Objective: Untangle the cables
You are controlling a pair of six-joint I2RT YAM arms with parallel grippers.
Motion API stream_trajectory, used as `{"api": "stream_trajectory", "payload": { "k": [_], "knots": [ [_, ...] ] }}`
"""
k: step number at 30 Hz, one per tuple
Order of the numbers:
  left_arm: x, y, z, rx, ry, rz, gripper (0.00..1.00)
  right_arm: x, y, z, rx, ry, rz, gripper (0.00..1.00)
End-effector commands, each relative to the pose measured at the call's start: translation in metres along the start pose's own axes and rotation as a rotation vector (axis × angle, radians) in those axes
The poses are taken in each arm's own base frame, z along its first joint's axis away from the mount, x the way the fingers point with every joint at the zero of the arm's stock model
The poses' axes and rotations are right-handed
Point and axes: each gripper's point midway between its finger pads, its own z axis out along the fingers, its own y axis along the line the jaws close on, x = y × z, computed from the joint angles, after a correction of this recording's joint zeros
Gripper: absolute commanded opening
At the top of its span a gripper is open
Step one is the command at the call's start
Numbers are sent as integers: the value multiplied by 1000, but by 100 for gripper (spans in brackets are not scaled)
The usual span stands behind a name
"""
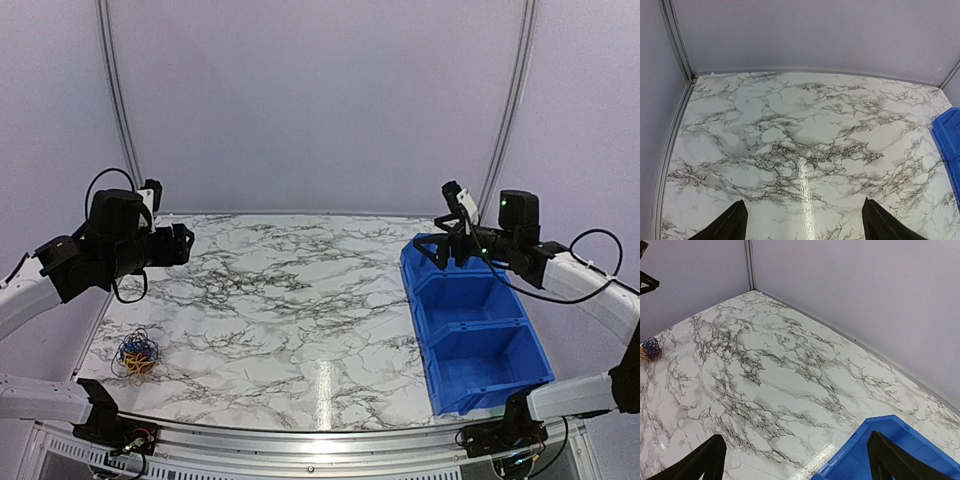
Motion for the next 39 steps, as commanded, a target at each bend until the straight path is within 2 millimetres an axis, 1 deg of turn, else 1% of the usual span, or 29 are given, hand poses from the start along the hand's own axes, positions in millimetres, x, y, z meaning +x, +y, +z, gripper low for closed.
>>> {"api": "stream_trajectory", "payload": {
  "k": [1, 4, 6, 8, 11, 13, 17, 19, 21, 28, 35, 37, 39],
  "knots": [
    [59, 17, -1, -99, 202, -50, 81, 7, 24, 6, -85, -14, -133, 99],
    [86, 28, -3, -152, 267, -86, 80, 19, 30, 9, -102, 1, -177, 98],
    [104, 41, -6, -225, 306, -97, 80, 23, 36, 9, -128, 9, -195, 99],
    [118, 60, -12, -326, 321, -158, 82, 26, 39, 10, -143, 16, -210, 99],
    [129, 79, -22, -391, 248, -306, 84, 28, 41, 10, -154, 19, -240, 99],
    [135, 91, -25, -443, 226, -315, 86, 27, 43, 10, -162, 17, -253, 99],
    [159, 115, -34, -605, 279, -284, 94, 25, 47, 8, -181, 9, -272, 99],
    [169, 129, -41, -681, 260, -329, 98, 25, 49, 8, -191, 9, -278, 99],
    [178, 139, -45, -720, 225, -374, 98, 24, 50, 7, -198, 10, -287, 99],
    [202, 142, -38, -741, 275, -419, 98, 20, 53, 4, -204, 3, -312, 99],
    [234, 141, -28, -732, 335, -426, 98, 20, 54, 2, -209, 2, -318, 99],
    [240, 139, -23, -716, 346, -427, 96, 19, 55, 2, -211, 1, -319, 98],
    [240, 133, -15, -673, 354, -396, 90, 20, 55, 2, -214, 1, -321, 99]
  ]
}}
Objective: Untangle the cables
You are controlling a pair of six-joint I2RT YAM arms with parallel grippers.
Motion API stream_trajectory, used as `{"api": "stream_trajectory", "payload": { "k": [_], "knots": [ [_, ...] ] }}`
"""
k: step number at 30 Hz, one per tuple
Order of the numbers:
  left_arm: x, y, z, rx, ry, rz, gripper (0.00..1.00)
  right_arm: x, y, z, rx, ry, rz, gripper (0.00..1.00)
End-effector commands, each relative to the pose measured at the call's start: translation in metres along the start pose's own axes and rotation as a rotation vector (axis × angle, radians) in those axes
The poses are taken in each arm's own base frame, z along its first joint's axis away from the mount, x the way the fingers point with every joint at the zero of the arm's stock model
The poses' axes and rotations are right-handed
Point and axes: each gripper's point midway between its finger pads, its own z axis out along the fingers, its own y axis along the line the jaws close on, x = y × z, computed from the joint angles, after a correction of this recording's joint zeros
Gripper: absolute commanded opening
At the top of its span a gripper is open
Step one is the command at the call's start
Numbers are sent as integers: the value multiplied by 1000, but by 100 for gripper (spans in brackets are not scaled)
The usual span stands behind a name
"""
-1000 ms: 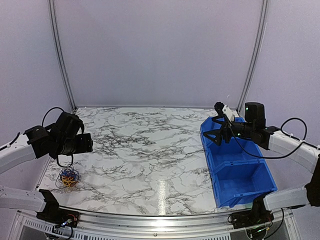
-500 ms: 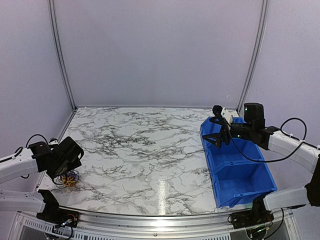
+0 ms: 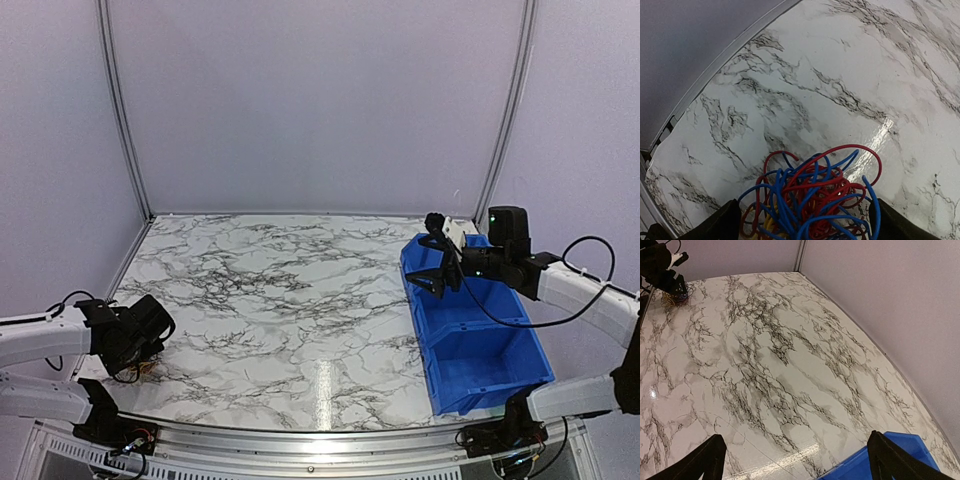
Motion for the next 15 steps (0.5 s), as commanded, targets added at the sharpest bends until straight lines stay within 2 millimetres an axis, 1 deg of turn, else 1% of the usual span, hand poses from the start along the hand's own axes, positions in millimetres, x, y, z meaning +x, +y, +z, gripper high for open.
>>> {"api": "stream_trajectory", "payload": {
  "k": [1, 3, 6, 8, 10, 12, 15],
  "knots": [
    [4, -22, 6, 81, 14, 22, 87, -20, 4, -5, -14, -39, -48, 98],
    [4, -37, 4, 148, 16, 59, 81, -20, 4, -5, -15, -39, -48, 98],
    [11, -74, -4, 338, 58, 81, 75, -19, 5, -5, -20, -38, -55, 98],
    [19, -96, -11, 461, 94, 83, 67, -17, 4, -4, -17, -33, -60, 98],
    [29, -114, -16, 567, 131, 83, 62, -15, 3, -3, -11, -25, -59, 98],
    [39, -134, -25, 664, 159, 97, 60, -15, 3, -3, -9, -23, -59, 98],
    [54, -172, -49, 806, 174, 191, 59, -13, 3, -2, -10, -22, -59, 98]
  ]
}}
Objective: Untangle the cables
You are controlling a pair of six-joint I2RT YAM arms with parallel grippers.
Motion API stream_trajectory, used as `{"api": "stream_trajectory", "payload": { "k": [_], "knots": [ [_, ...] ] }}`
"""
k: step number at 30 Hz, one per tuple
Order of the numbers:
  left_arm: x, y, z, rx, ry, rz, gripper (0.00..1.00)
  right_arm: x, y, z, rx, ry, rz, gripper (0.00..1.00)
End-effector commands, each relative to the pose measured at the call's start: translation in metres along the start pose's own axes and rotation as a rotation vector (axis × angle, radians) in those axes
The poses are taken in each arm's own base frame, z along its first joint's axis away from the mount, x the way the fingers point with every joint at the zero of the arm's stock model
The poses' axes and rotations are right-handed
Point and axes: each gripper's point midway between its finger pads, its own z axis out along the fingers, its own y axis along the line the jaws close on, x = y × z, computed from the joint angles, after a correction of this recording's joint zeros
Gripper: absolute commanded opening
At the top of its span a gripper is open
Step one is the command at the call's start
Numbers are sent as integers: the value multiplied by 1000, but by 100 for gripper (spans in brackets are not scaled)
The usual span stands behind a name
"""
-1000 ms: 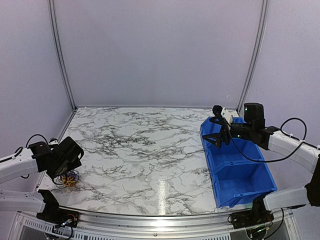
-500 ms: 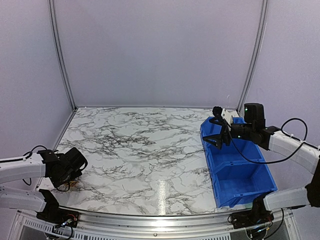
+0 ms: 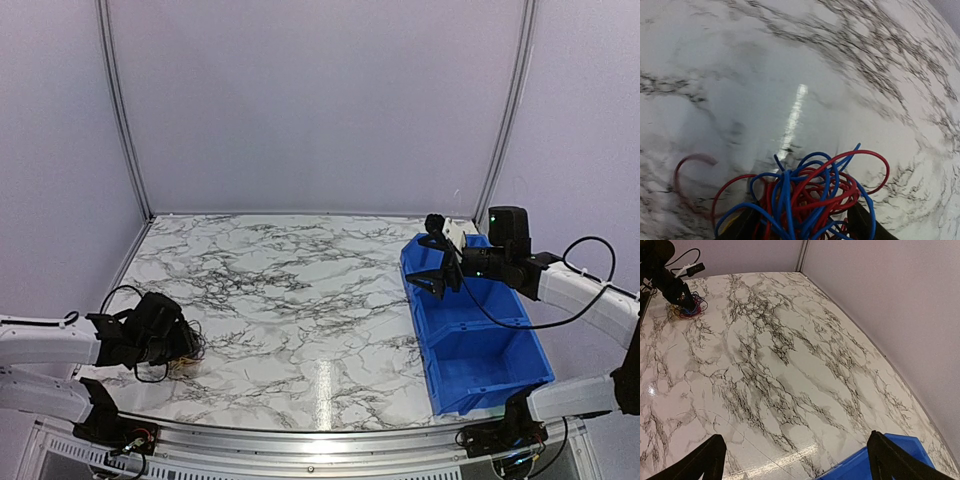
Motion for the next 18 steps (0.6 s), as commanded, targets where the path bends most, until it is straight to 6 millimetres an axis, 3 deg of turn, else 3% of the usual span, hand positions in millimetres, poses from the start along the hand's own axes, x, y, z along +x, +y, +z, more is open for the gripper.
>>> {"api": "stream_trajectory", "payload": {
  "k": [1, 6, 7, 10, 12, 15, 18],
  "knots": [
    [19, -98, -5, 342, 60, 156, 59, -11, 1, 0, -6, -17, -32, 98],
    [72, -176, 0, 352, 132, 500, 60, -9, -8, 1, 37, -8, -20, 99],
    [86, -203, -6, 384, 148, 570, 61, -8, -9, 1, 44, -4, -20, 99],
    [126, -239, -1, 395, 208, 725, 61, -5, -9, 2, 46, 3, -14, 98],
    [143, -257, 1, 410, 219, 779, 62, -3, -8, 3, 40, 4, -13, 99],
    [148, -268, 0, 418, 206, 801, 66, -5, -1, 2, 0, -4, -7, 98],
    [135, -277, -13, 443, 141, 827, 74, -18, 11, -4, -60, -19, -2, 96]
  ]
}}
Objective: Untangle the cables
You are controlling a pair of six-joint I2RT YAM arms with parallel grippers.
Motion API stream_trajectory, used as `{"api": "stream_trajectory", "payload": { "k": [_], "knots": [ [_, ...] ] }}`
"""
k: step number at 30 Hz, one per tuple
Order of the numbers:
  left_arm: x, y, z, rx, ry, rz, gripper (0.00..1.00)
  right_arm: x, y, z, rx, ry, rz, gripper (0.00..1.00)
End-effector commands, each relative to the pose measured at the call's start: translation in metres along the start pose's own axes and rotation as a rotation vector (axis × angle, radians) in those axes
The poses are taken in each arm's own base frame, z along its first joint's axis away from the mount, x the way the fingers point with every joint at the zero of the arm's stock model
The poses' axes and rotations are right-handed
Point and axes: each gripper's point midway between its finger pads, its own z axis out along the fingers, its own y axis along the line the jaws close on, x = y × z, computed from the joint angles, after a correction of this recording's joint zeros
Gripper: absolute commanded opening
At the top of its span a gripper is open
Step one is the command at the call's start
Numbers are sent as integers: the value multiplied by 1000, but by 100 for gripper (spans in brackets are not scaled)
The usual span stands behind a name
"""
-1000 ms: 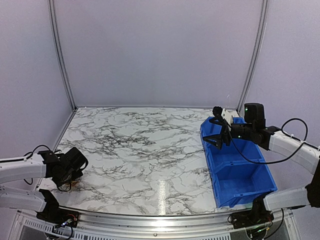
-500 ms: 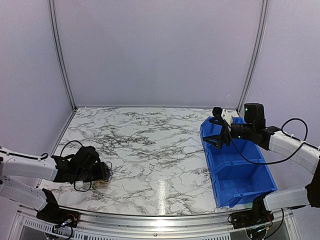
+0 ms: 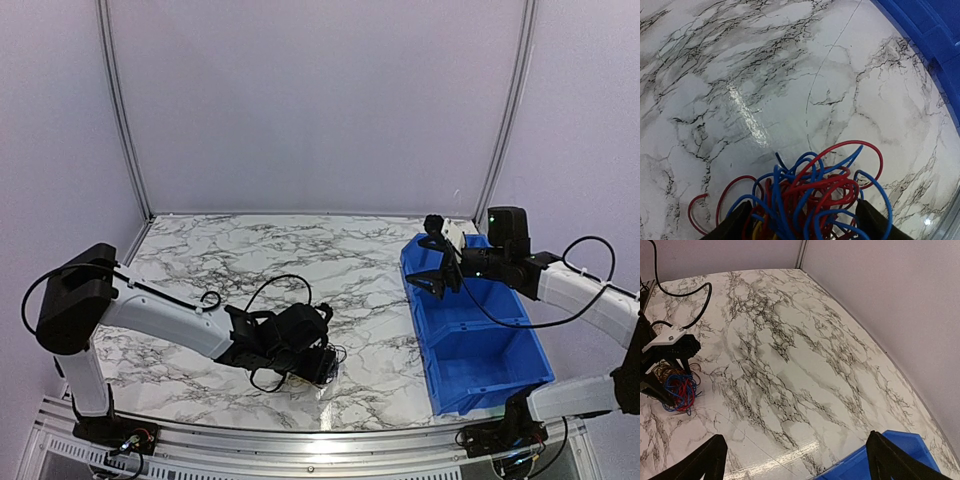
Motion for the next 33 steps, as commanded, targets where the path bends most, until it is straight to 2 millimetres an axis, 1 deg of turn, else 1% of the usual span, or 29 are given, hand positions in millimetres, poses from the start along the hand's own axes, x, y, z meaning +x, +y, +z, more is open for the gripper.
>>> {"api": "stream_trajectory", "payload": {
  "k": [1, 2, 3, 4, 6, 7, 10, 13, 16, 18, 21, 24, 26, 27, 29, 31, 33],
  "knots": [
    [-18, 3, -19, -34, -46, 98, 80, -26, 18, -8, -87, -32, -7, 96],
    [-27, -1, -29, -23, -73, 113, 83, -30, 23, -9, -104, -28, -13, 95],
    [-40, -5, -43, -14, -112, 120, 85, -33, 27, -11, -111, -22, -22, 95],
    [-50, -5, -53, -23, -139, 125, 88, -35, 31, -11, -117, -12, -30, 95],
    [-66, -8, -73, -30, -174, 155, 94, -35, 41, -9, -146, 10, -37, 93],
    [-74, -8, -82, -38, -185, 169, 96, -34, 47, -6, -168, 24, -40, 93],
    [-85, -6, -102, -60, -207, 199, 97, -33, 67, 5, -233, 68, -62, 88],
    [-87, 11, -114, -130, -230, 173, 96, -37, 92, 21, -318, 103, -94, 84],
    [-82, 26, -118, -156, -246, 94, 92, -35, 120, 40, -398, 157, -152, 74],
    [-78, 39, -121, -195, -268, 37, 87, -32, 136, 53, -446, 192, -188, 67],
    [-68, 55, -124, -234, -280, -3, 82, -28, 152, 68, -521, 231, -191, 49],
    [-54, 59, -123, -211, -261, -14, 77, -22, 167, 78, -612, 262, -168, 39],
    [-42, 57, -119, -152, -240, -31, 74, -12, 177, 84, -649, 302, -177, 34],
    [-36, 54, -116, -111, -222, -41, 72, -7, 180, 85, -656, 322, -190, 33],
    [-27, 52, -111, -52, -200, -76, 71, 5, 188, 86, -666, 359, -230, 31],
    [-20, 52, -108, -17, -186, -99, 73, 14, 192, 88, -661, 383, -253, 31],
    [-16, 51, -105, 0, -184, -111, 79, 17, 193, 89, -654, 388, -256, 31]
  ]
}}
